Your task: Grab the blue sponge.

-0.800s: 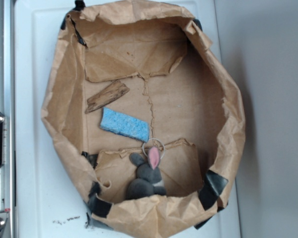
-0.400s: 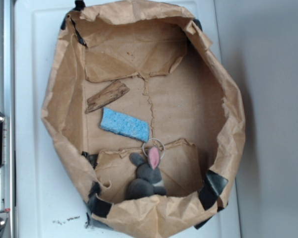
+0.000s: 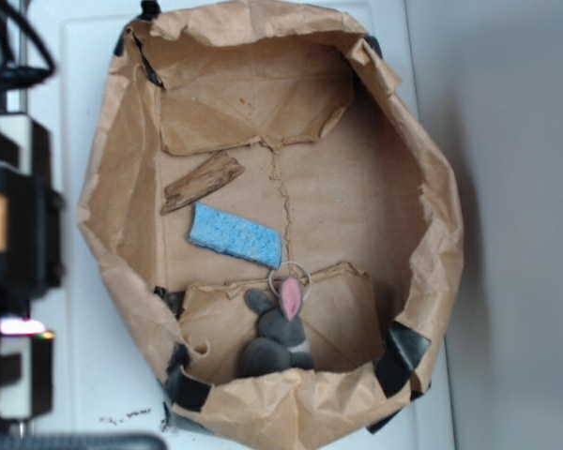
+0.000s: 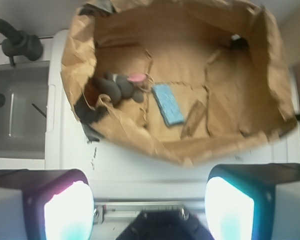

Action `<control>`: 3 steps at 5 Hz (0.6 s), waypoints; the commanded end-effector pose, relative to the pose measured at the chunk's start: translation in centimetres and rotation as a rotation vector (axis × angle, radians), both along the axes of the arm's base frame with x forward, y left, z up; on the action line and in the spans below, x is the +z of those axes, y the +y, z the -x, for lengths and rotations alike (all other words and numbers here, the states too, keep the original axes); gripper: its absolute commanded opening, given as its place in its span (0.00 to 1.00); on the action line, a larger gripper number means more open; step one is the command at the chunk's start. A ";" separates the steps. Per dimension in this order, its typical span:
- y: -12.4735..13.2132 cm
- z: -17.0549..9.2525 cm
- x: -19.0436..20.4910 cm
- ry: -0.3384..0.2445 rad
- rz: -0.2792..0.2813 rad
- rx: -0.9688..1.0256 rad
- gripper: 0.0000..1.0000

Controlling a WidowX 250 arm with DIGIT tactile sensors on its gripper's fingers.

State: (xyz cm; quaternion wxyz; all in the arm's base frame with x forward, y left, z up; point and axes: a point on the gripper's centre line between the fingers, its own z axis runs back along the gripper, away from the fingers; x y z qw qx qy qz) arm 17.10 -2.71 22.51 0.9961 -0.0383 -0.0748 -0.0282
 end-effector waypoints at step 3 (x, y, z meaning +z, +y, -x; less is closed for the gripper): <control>3.6 -7.0 -7.5 -0.071 -0.022 -0.218 1.00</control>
